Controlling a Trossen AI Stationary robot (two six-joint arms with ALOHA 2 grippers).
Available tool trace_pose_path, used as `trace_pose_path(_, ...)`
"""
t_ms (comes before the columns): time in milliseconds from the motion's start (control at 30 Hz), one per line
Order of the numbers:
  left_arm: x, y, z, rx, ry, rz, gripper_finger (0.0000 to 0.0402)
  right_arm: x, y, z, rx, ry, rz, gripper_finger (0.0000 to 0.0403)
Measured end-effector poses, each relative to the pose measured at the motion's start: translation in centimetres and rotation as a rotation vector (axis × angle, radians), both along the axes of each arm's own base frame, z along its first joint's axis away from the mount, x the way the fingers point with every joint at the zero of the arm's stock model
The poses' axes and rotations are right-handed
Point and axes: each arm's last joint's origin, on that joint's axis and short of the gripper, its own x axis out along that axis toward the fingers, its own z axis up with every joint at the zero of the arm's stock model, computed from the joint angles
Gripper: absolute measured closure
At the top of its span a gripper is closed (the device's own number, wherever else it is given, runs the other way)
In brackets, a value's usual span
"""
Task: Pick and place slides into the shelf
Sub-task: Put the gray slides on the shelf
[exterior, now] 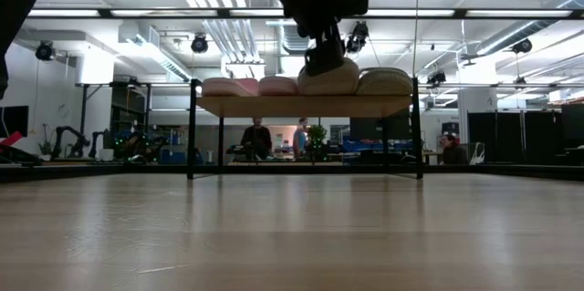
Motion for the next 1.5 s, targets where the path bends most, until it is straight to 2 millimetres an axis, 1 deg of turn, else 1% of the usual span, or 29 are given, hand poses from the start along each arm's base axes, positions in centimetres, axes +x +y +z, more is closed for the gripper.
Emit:
trace_pose_path(133, -0.1, 0.0, 0.0, -0.008, 0.015, -0.015, 0.0132, 0.0, 0.0, 0.0, 0.000, 0.000, 0.000, 0.0213)
trace_pose_path(267, -0.4, 0.0, 0.7, -0.007, 0.002, -0.016, 0.0132, 0.0, 0.0, 0.0, 0.000, 0.000, 0.000, 0.0213)
trace_pose_path(400, -1.2, -0.2, 1.7, -0.012, 0.017, -0.020, 0.0132, 0.0, 0.0, 0.0, -0.001, 0.001, -0.001, 0.0213)
trace_pose_path(533, -1.7, -0.2, 2.1, -0.023, 0.023, -0.036, 0.0132, 0.0, 0.0, -0.1, 0.000, 0.005, -0.001, 0.0213)
trace_pose_path(700, -1.6, -0.3, 2.1, -0.057, 0.017, -0.093, 0.0132, 0.0, 0.0, -0.1, 0.014, -0.001, -0.004, 0.0213)
trace_pose_path(967, -1.6, -0.4, 2.1, -0.065, 0.027, -0.120, 0.0132, -0.1, -0.1, -0.4, 0.025, 0.011, -0.010, 0.0213)
trace_pose_path(1167, -1.8, -0.3, 1.5, -0.121, 0.065, -0.172, 0.0132, -0.1, 0.0, -0.4, 0.033, 0.005, -0.009, 0.0213)
trace_pose_path(1500, -1.9, 0.0, 1.6, -0.108, 0.095, -0.175, 0.0136, -0.1, 0.0, -0.4, 0.034, 0.005, -0.007, 0.0213)
